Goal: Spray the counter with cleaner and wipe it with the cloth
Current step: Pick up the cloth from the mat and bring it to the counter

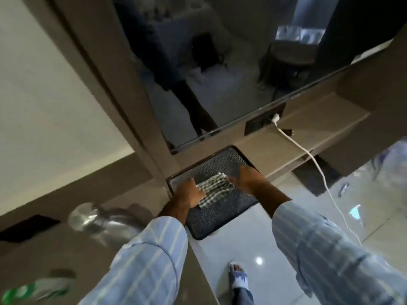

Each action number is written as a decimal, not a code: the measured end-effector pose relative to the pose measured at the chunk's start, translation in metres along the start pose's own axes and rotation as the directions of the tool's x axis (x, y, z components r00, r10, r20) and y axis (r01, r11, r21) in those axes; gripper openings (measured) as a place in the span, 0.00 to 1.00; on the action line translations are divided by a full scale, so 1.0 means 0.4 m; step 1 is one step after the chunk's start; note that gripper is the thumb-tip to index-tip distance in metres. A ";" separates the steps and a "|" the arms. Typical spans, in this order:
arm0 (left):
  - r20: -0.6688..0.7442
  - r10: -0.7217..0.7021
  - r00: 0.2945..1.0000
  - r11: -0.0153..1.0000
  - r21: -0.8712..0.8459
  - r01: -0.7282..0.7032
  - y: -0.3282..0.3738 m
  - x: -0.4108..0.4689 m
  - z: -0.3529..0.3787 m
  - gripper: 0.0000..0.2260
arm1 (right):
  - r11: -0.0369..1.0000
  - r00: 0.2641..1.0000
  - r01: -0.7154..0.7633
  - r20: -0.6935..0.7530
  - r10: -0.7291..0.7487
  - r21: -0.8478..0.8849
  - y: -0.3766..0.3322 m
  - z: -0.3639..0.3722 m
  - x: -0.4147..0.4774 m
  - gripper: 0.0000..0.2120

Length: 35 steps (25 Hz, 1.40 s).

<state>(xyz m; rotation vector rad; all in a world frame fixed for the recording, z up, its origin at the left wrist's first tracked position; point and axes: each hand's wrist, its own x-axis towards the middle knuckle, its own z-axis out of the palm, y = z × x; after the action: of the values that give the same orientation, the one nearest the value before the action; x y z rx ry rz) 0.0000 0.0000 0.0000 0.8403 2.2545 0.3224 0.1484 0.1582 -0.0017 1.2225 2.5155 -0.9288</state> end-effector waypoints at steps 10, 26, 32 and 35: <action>-0.048 -0.311 0.949 0.886 -0.376 0.271 -0.050 0.205 0.129 0.32 | 0.900 0.961 -0.275 0.117 0.250 0.339 0.029 0.170 0.194 0.21; -0.138 0.391 0.910 0.634 -0.676 -0.375 0.180 -0.442 -0.318 0.08 | 0.703 0.935 0.335 -0.317 -0.162 0.627 -0.399 -0.324 -0.463 0.11; -0.649 0.126 0.750 0.701 -0.477 -0.530 0.134 -0.611 -0.554 0.14 | 0.477 0.783 0.529 -0.620 0.044 0.702 -0.625 -0.273 -0.563 0.13; -0.777 -0.087 0.623 0.785 -0.439 -0.437 -0.066 -0.628 -0.634 0.13 | 0.740 0.816 0.477 -0.553 -0.171 0.475 -0.714 -0.143 -0.534 0.19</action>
<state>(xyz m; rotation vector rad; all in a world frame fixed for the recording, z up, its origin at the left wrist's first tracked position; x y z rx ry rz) -0.0505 -0.1809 0.3047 0.6317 2.5203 1.7057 0.0728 -0.0754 0.2630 1.2882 3.0222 -1.8359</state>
